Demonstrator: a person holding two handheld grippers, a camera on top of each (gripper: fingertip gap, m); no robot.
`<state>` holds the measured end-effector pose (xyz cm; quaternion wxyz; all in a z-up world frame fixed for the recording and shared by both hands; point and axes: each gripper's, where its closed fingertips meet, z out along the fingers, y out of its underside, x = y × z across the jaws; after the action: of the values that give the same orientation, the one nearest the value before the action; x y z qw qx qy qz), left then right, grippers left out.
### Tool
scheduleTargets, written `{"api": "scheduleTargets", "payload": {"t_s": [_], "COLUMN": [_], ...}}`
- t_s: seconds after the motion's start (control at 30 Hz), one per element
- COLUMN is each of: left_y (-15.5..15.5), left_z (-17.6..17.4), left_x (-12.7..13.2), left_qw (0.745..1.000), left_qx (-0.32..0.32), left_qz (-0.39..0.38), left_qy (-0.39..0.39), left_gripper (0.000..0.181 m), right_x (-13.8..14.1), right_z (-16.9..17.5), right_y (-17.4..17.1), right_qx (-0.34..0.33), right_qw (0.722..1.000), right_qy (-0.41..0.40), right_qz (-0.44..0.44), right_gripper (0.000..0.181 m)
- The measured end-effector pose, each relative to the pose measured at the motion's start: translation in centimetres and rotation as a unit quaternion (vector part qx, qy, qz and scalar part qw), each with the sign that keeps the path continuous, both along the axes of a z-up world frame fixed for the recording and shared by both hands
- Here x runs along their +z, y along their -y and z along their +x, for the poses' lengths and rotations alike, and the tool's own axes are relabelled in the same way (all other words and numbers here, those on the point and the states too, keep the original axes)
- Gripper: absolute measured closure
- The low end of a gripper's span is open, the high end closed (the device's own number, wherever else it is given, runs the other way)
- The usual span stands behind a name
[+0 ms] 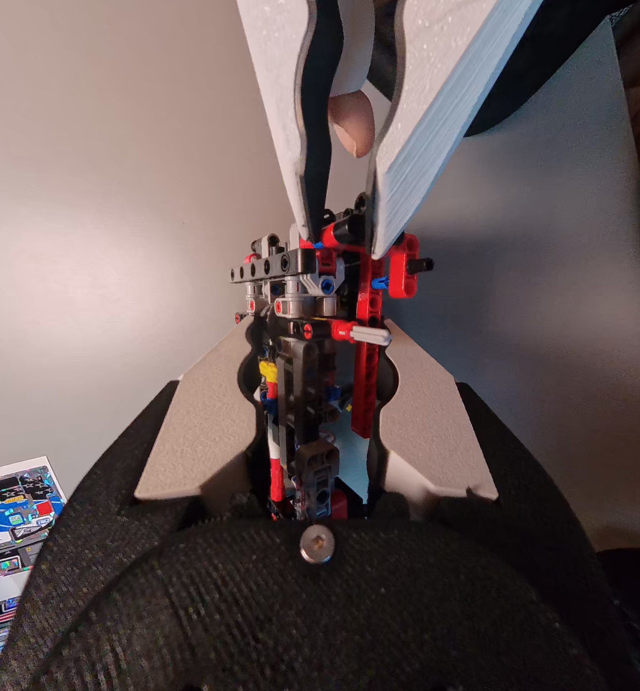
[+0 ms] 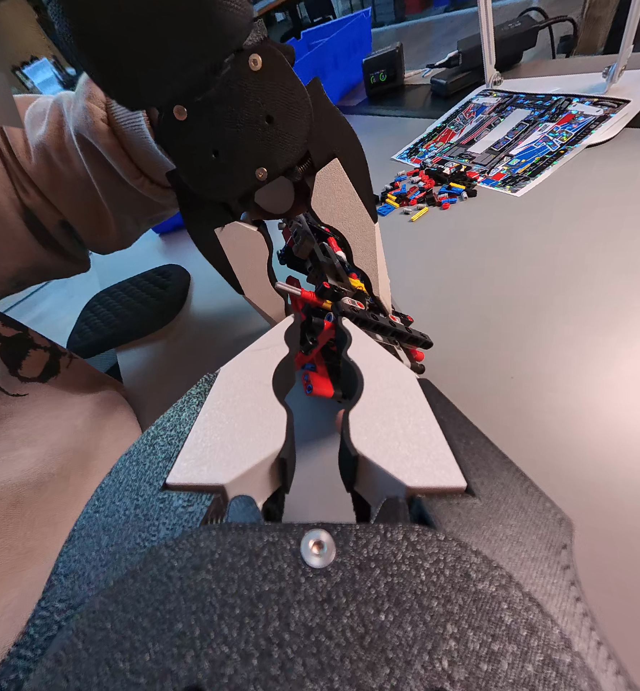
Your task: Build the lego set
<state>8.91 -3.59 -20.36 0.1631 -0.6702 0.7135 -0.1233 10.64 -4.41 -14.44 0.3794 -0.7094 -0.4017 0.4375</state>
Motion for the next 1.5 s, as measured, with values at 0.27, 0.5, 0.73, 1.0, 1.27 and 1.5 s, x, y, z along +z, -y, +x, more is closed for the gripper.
{"api": "scheduleTargets", "payload": {"t_s": [0.27,0.5,0.73,1.0,1.27,1.5], "left_y": [0.24,0.16,0.09,-0.01,-0.11,0.25], "left_z": [0.19,0.22,0.20,0.22,0.21,-0.19], "left_x": [0.10,0.03,0.01,-0.09,0.11,-0.06], "left_qw": [1.000,1.000,1.000,1.000,1.000,1.000], "left_qx": [-0.008,-0.006,0.001,0.007,0.011,-0.006], "left_qz": [-0.005,-0.009,-0.016,-0.017,-0.021,-0.007], "left_qy": [0.010,0.007,0.004,-0.004,0.007,0.004], "left_gripper": [0.122,0.123,0.123,0.123,0.118,0.109], "right_x": [-0.13,-0.25,-0.38,-0.64,-0.26,-0.06], "right_z": [0.48,0.45,0.47,0.55,0.37,0.12], "right_y": [0.66,0.47,0.29,0.18,0.04,0.04], "right_qx": [-0.014,0.002,0.016,0.024,0.007,-0.006], "right_qw": [0.999,1.000,0.999,0.999,0.999,0.999], "right_qy": [0.026,0.023,0.016,0.001,0.008,-0.008], "right_qz": [0.025,-0.003,-0.026,-0.044,-0.036,-0.039], "right_gripper": [0.162,0.164,0.164,0.163,0.164,0.164]}}
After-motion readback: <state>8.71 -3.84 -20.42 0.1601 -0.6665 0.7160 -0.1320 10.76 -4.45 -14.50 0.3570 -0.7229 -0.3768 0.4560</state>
